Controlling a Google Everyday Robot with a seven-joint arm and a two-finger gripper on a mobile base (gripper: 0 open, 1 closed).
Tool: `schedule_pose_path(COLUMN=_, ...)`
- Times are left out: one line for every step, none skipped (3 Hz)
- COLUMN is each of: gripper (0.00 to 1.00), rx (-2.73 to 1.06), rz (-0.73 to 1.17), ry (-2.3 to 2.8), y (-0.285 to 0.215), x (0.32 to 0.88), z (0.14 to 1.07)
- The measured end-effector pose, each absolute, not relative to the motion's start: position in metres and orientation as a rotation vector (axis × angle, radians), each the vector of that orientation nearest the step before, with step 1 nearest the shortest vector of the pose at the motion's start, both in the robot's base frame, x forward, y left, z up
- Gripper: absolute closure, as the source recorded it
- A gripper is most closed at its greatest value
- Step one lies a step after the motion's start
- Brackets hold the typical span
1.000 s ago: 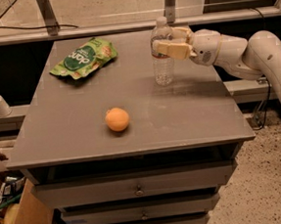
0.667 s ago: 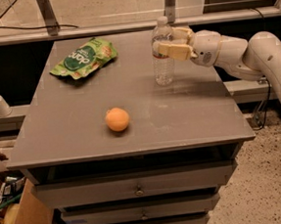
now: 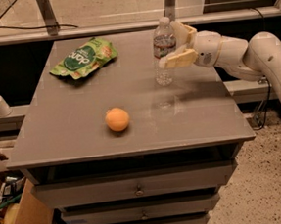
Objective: Place water bottle upright
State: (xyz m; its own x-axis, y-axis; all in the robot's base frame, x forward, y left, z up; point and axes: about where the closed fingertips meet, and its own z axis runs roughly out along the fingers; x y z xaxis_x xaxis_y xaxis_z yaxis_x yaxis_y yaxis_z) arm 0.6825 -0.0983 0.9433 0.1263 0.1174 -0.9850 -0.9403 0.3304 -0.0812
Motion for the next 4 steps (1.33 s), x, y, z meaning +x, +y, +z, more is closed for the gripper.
schedule_pose_path(gripper=0.0, rx=-0.91, rz=0.94, ry=1.176, y=-0.106, x=0.68, z=0.943)
schedule_pose_path(gripper=0.0, rx=-0.88, rz=0.903, ry=1.19, y=-0.129, x=0.674, z=0.942)
schedule_pose_path(gripper=0.0, rx=-0.819, rz=0.855, ry=1.201, y=-0.161, x=0.667, z=0.942)
schedule_pose_path(gripper=0.0, rx=-0.819, rz=0.855, ry=1.201, y=-0.161, x=0.667, z=0.942)
